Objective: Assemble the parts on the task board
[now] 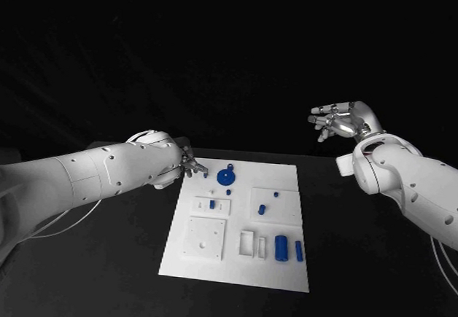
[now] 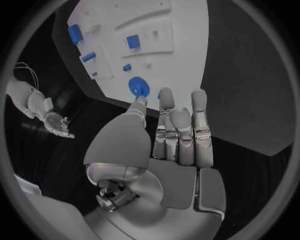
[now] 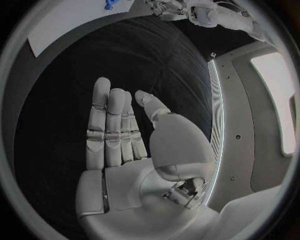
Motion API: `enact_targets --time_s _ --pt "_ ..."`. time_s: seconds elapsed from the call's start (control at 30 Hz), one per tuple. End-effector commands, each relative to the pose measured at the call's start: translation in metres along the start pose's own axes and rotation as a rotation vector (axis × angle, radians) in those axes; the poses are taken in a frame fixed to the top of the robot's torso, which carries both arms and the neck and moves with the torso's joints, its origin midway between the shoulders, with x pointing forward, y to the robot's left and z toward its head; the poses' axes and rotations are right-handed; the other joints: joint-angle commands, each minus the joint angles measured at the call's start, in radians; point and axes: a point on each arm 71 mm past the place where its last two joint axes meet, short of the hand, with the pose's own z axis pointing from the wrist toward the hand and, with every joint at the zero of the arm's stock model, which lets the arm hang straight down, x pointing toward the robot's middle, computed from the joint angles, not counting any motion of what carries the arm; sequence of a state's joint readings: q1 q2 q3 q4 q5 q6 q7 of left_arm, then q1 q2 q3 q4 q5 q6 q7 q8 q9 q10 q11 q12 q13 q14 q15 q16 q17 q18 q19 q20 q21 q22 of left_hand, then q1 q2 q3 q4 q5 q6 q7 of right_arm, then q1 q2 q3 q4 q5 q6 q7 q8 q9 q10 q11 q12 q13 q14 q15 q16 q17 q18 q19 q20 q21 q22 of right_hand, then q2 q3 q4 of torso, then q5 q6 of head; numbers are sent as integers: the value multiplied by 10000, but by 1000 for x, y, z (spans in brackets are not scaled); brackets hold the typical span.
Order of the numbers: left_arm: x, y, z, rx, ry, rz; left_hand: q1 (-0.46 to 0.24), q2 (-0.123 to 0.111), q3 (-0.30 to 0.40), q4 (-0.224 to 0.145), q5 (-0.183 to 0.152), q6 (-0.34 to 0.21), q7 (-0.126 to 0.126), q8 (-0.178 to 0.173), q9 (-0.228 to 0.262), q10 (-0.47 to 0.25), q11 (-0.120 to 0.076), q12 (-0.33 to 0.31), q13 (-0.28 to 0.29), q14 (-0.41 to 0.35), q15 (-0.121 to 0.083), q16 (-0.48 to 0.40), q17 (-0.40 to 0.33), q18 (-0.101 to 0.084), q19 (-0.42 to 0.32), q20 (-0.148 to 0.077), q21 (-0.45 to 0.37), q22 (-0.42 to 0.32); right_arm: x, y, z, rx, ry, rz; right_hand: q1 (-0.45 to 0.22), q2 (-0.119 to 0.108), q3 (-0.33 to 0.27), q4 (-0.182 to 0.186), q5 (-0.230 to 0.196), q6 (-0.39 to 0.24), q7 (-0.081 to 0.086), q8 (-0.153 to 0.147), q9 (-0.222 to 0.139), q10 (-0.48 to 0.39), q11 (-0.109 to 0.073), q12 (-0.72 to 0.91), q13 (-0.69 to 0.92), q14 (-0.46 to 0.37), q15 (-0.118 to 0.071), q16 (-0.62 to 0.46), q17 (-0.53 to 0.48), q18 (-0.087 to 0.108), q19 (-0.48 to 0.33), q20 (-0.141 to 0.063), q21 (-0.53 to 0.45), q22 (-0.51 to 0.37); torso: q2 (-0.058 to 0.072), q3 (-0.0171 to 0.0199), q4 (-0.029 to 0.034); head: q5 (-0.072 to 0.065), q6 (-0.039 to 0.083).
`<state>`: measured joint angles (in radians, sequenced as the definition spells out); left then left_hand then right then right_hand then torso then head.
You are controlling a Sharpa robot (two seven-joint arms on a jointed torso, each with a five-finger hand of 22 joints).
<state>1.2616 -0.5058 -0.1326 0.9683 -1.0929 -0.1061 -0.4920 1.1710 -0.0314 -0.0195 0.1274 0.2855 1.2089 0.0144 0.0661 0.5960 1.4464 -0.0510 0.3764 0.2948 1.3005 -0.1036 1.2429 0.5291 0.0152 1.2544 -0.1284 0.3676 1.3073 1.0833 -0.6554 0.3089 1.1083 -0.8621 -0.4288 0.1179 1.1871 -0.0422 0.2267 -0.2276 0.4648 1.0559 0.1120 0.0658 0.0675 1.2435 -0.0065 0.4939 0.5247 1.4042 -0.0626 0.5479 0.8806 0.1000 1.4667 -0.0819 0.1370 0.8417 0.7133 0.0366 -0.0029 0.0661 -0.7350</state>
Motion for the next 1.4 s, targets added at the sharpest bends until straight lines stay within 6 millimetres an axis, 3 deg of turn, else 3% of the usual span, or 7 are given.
enact_targets --time_s 0.03,0.37,0.53,0.7,1.03,1.23,1.4 --pt "0 -3 5 221 523 9 -58 56 -2 -53 -57 -60 22 -9 -126 -47 23 2 -12 -16 23 -18 -10 11 26 74 -57 185 1 2 0 -93 78 17 12 -56 16 35 40 -51 -4 -35 -11 -44 36 -27 -15 77 -17 -32 7 -71 267 -20 51 -10 123 -15 -58 39 89" --pt "-5 -8 16 29 629 268 -330 -499 278 307 -161 -52 49 14 -49 -133 44 113 25 -85 50 15 2 19 -21 102 -43 194 1 5 -1 -156 68 29 -2 -73 27 46 40 -56 -3 -35 -11 -37 37 -31 -24 81 -17 -30 8 -71 263 -19 63 -13 381 -20 -192 73 285" --pt "-8 -9 19 -78 467 403 -367 -598 359 386 -90 -128 43 4 425 -167 41 145 37 -90 48 2 -13 22 -34 107 -10 195 1 8 0 -209 63 40 -7 -79 26 54 39 -60 -4 -35 -11 -34 37 -32 -27 81 -17 -32 7 -71 261 -19 68 -16 489 -47 -259 102 359" --pt "-10 -9 20 -115 258 448 -429 -695 435 569 -122 -170 64 9 514 -187 54 154 40 -70 54 3 -20 38 -22 113 -9 186 1 9 0 -236 52 45 -7 -79 26 54 39 -60 -4 -35 -11 -34 37 -32 -27 81 -17 -32 7 -71 261 -19 68 -16 537 -36 -265 130 385" --pt "-12 -8 21 -145 154 454 -394 -582 437 542 -84 -170 55 7 551 -192 58 158 40 -62 52 4 -22 42 -5 109 -4 189 2 9 1 -236 46 53 -7 -84 18 72 37 -69 -3 -36 -11 -30 36 -33 -32 83 -16 -32 6 -71 260 -18 74 -24 545 -40 -273 139 409" --pt "-12 -8 21 -130 193 456 -168 -195 318 164 458 -163 16 12 561 -197 37 147 27 -59 37 7 -22 32 -1 96 -10 189 2 9 1 -219 41 51 -7 -84 18 72 37 -69 -3 -36 -11 -30 36 -33 -32 83 -16 -32 6 -71 260 -18 74 -24 553 -42 -270 130 410" --pt "-11 -8 21 -94 243 415 17 32 177 -169 1076 -135 -67 38 958 -182 5 115 -2 -59 11 16 -12 6 -3 68 -5 192 2 9 2 -211 44 52 -7 -84 18 72 37 -69 -3 -36 -11 -30 36 -33 -32 83 -16 -32 6 -71 260 -18 74 -24 560 -45 -269 126 403"
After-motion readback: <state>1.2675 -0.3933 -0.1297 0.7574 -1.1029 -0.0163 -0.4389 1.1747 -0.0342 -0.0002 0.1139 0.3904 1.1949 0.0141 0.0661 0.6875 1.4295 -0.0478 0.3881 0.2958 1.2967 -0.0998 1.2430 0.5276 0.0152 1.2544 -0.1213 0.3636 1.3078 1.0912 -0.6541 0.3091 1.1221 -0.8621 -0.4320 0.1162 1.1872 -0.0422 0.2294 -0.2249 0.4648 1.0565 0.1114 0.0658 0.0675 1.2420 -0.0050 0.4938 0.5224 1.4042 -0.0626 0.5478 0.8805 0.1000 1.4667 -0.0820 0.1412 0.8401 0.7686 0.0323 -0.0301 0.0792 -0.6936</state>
